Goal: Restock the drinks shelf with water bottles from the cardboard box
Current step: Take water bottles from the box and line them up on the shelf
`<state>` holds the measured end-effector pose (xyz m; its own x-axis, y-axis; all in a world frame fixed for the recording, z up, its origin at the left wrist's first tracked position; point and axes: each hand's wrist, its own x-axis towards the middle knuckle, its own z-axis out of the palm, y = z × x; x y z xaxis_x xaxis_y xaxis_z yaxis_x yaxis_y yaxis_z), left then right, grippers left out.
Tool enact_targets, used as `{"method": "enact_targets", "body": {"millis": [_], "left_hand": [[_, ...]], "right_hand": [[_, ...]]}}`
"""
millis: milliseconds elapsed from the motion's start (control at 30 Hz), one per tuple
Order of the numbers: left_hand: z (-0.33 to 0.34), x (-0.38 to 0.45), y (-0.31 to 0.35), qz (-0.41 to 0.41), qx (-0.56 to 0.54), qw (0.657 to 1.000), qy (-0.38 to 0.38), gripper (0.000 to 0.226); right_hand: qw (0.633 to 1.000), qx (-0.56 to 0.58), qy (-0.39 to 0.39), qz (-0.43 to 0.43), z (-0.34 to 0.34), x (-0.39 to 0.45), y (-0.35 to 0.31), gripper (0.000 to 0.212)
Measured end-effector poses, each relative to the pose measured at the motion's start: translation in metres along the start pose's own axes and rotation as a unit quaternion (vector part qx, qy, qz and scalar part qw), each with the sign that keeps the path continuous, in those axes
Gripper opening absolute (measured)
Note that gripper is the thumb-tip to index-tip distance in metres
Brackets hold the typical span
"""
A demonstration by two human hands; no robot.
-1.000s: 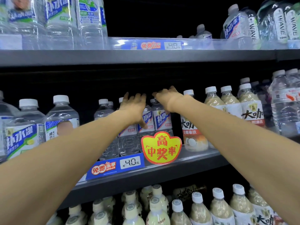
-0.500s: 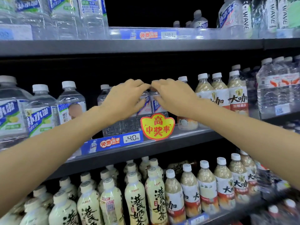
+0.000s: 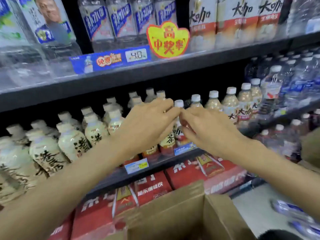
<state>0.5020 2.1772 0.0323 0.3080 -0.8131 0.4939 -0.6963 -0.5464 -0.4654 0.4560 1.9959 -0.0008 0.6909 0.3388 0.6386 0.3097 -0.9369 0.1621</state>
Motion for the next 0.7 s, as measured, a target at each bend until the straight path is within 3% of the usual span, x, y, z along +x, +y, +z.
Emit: {"method": "enact_targets", "body": {"millis": [133,267,467,700], "left_hand": [[0.04,-0.048,0.047,0.003,-0.077,0.996,-0.054,0.019],[0.082,-0.106,0.1,0.017,-0.151,0.979,-0.135,0.012],[0.131,-0.184,0.172,0.065,-0.227,0.918,-0.318,0.026],[0.186,-0.211,0.214,0.066,-0.216,0.841,-0.492,0.037]], "right_hand": [[0.992,0.015,-0.119,0.024,0.036,-0.06,-0.025,0.015],[0.966,0.064,-0.251,0.021,0.072,-0.123,-0.054,0.034],[0.91,0.078,-0.406,-0.015,0.132,-0.198,-0.084,0.022],[0.841,0.06,-0.531,-0.084,0.2,-0.238,-0.101,0.05]]}}
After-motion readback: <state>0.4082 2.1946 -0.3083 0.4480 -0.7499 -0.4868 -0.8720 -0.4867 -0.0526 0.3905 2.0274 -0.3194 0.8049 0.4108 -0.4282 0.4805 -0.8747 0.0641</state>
